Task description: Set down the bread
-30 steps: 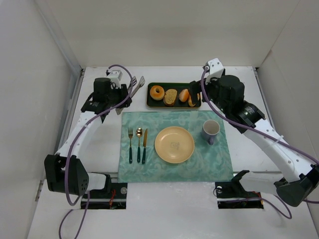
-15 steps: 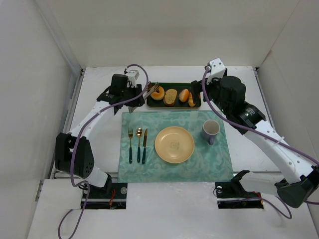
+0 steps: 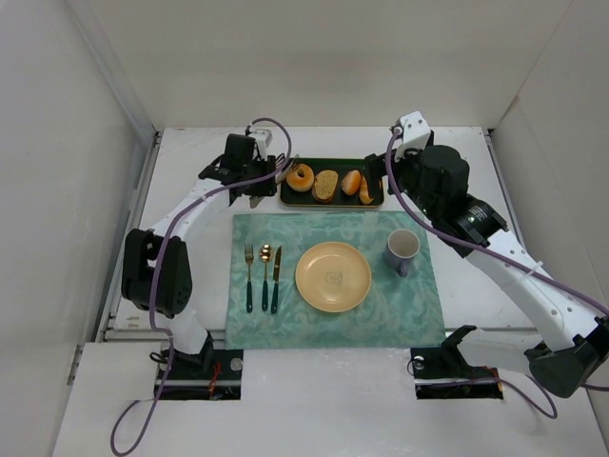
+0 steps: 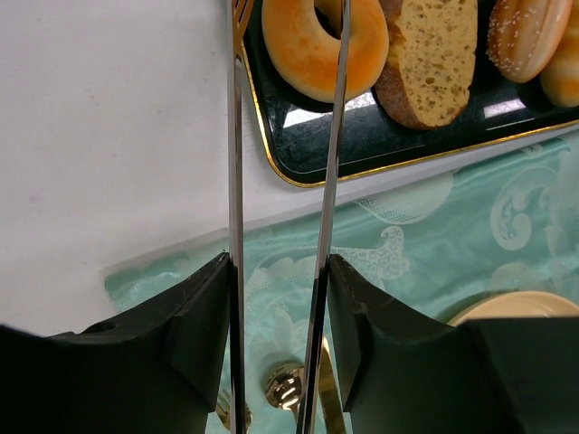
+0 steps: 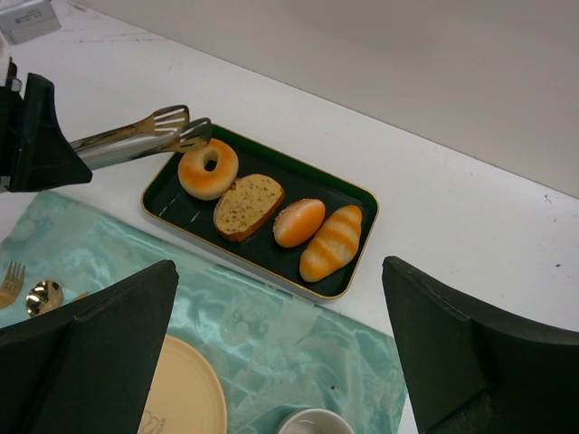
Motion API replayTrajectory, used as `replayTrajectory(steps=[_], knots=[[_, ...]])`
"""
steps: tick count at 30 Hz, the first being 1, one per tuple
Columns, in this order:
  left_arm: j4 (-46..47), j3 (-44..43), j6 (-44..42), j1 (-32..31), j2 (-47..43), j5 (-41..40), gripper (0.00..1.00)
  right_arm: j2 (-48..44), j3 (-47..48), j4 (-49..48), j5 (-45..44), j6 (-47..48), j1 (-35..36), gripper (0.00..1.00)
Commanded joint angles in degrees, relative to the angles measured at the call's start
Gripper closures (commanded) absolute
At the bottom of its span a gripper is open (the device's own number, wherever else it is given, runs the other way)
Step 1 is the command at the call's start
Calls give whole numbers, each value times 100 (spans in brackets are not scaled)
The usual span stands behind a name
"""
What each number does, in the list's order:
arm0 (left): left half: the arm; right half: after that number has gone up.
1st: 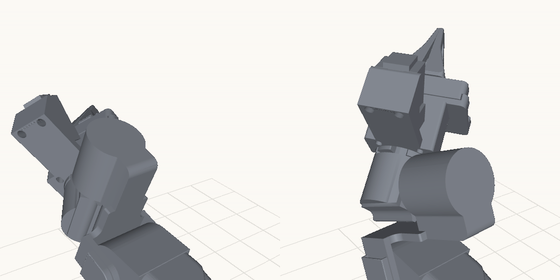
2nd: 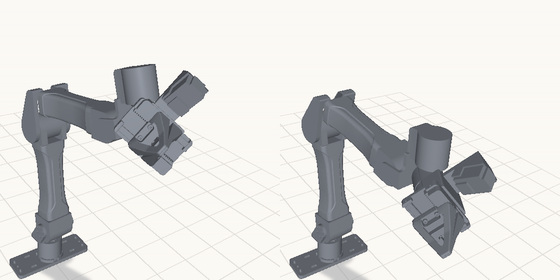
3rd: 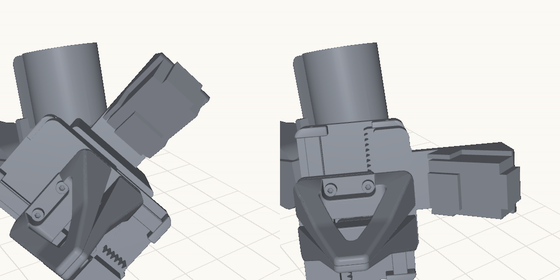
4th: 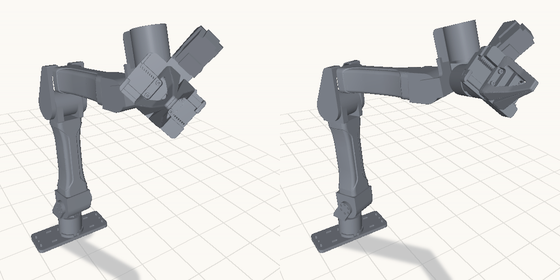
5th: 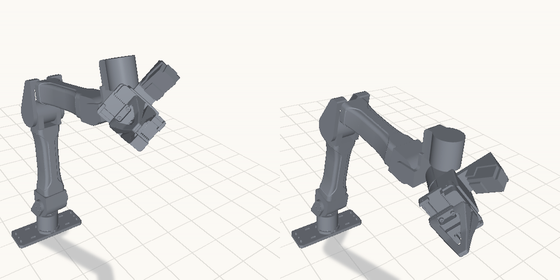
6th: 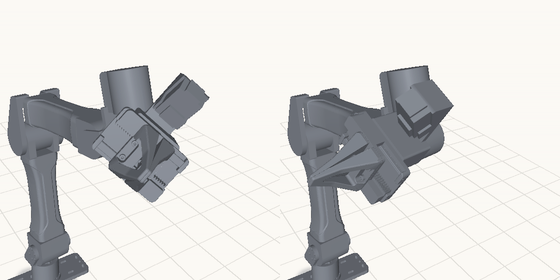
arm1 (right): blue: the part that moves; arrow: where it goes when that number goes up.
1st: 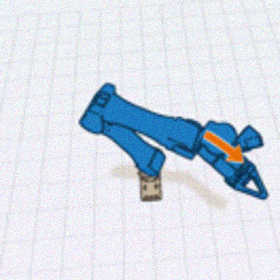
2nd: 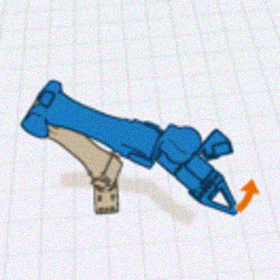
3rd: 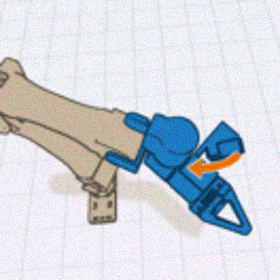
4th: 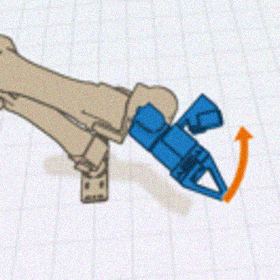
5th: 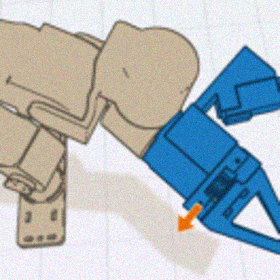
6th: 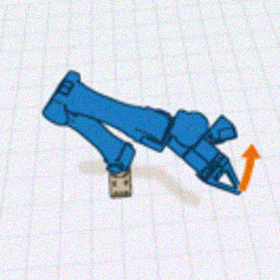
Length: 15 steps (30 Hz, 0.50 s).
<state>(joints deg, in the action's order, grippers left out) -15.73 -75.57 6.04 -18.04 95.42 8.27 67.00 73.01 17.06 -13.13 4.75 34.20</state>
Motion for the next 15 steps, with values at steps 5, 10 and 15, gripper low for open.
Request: replayTrajectory(steps=[5, 10, 15], knots=[[26, -432, -182, -41, 284, -80, 60, -144, 11, -335, -85, 43, 8, 0], [-89, -599, -235, -41, 469, -28, 60, -144, 11, -335, -85, 43, 8, 0], [-194, -661, -288, -41, 592, 25, 62, -144, 11, -335, -85, 43, 8, 0]])
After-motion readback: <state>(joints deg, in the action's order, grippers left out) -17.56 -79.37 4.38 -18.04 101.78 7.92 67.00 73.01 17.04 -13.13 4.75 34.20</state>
